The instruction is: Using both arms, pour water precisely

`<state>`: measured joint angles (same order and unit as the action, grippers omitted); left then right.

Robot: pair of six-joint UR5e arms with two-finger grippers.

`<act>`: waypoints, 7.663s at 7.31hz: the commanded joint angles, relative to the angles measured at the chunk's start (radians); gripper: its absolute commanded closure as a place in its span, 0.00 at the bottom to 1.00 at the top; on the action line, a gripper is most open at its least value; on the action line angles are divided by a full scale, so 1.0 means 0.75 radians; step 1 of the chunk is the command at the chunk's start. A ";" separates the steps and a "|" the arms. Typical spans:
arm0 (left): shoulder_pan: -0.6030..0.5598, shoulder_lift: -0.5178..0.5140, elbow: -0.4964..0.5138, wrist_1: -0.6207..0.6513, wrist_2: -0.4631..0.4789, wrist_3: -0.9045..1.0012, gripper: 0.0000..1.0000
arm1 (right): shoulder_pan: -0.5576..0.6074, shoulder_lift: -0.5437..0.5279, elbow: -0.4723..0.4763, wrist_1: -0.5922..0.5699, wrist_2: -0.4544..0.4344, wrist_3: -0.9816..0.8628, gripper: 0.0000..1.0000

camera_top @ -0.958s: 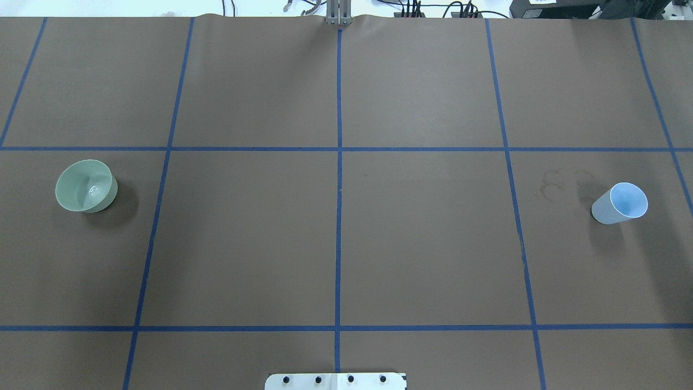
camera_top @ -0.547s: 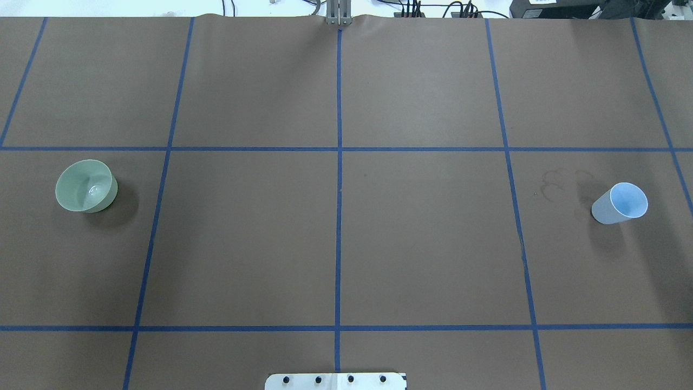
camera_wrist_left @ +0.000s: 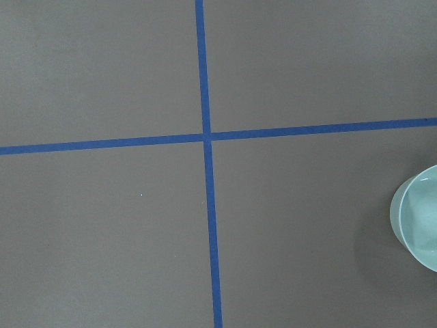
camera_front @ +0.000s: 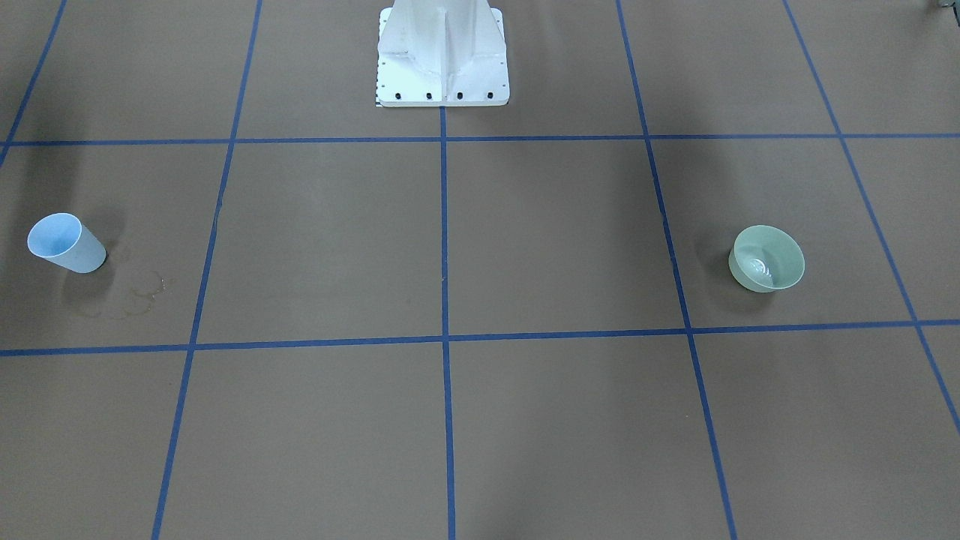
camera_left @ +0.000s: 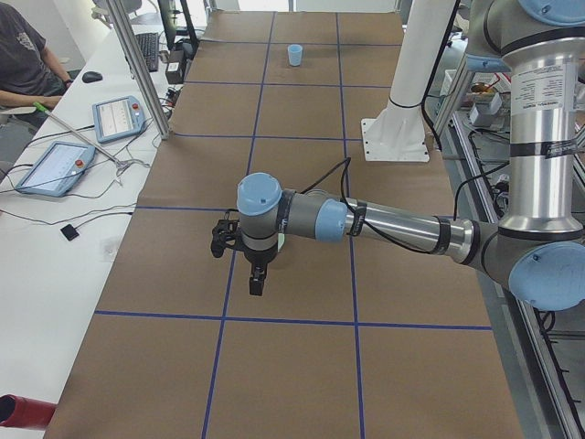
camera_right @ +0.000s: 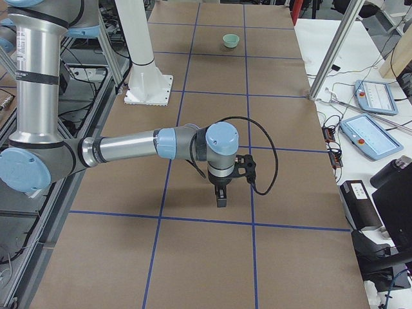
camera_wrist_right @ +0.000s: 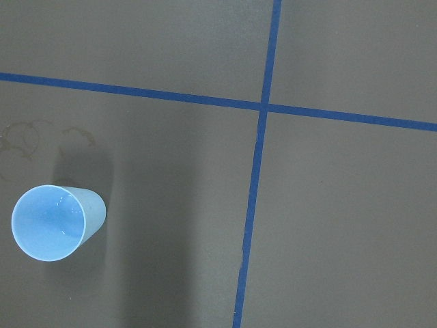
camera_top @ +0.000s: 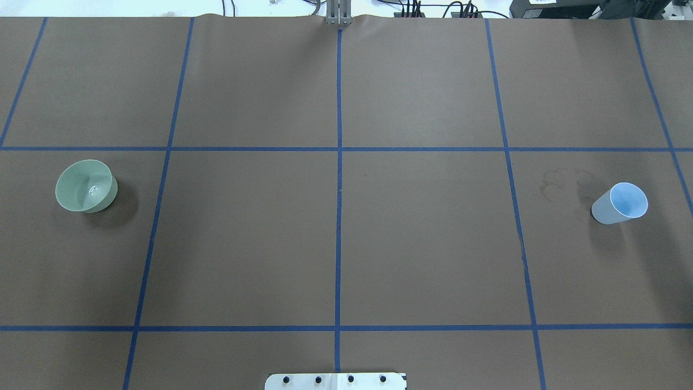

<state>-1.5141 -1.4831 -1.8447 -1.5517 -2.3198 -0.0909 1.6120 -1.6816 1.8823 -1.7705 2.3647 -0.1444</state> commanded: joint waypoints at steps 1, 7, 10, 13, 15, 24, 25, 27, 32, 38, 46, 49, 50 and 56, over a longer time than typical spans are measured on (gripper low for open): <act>0.000 0.000 -0.001 -0.001 -0.004 -0.004 0.00 | -0.002 0.000 0.002 0.000 0.003 0.008 0.00; 0.002 0.004 0.017 -0.007 -0.006 -0.014 0.00 | -0.002 -0.020 -0.008 0.045 0.021 0.002 0.00; 0.006 0.004 0.026 -0.023 -0.004 -0.014 0.00 | -0.016 -0.057 -0.025 0.162 0.034 -0.002 0.00; 0.019 0.004 0.026 -0.025 -0.004 -0.014 0.00 | -0.034 -0.106 -0.025 0.276 0.036 -0.012 0.00; 0.039 0.006 0.024 -0.028 -0.006 -0.012 0.00 | -0.036 -0.126 -0.025 0.330 0.038 0.002 0.00; 0.583 -0.231 0.427 -0.592 0.005 -0.844 0.01 | -0.067 -0.122 -0.019 0.340 0.040 0.006 0.00; 0.587 -0.232 0.431 -0.600 0.005 -0.844 0.02 | -0.067 -0.120 -0.019 0.340 0.038 0.006 0.00; 0.656 -0.238 0.445 -0.633 0.007 -0.838 0.10 | -0.067 -0.120 -0.019 0.340 0.040 0.006 0.00; 0.663 -0.262 0.445 -0.647 -0.127 -0.842 1.00 | -0.067 -0.114 -0.019 0.340 0.040 0.008 0.00; 1.156 -0.832 0.318 -0.631 0.161 -1.799 1.00 | -0.100 -0.094 -0.012 0.342 0.054 0.061 0.00; 1.266 -1.082 0.574 -0.612 0.326 -1.801 1.00 | -0.110 -0.081 -0.012 0.369 0.058 0.113 0.00; 1.266 -1.076 0.578 -0.612 0.324 -1.801 1.00 | -0.110 -0.081 -0.012 0.367 0.058 0.113 0.00; 1.266 -1.074 0.576 -0.612 0.324 -1.801 1.00 | -0.110 -0.081 -0.014 0.367 0.058 0.113 0.00; 1.223 -1.052 0.389 -0.550 0.307 -1.806 0.11 | -0.159 -0.079 -0.014 0.472 0.056 0.206 0.00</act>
<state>-0.5782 -2.2838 -1.4788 -1.9996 -2.0841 -1.4442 1.5139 -1.7411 1.8718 -1.4576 2.4070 -0.0426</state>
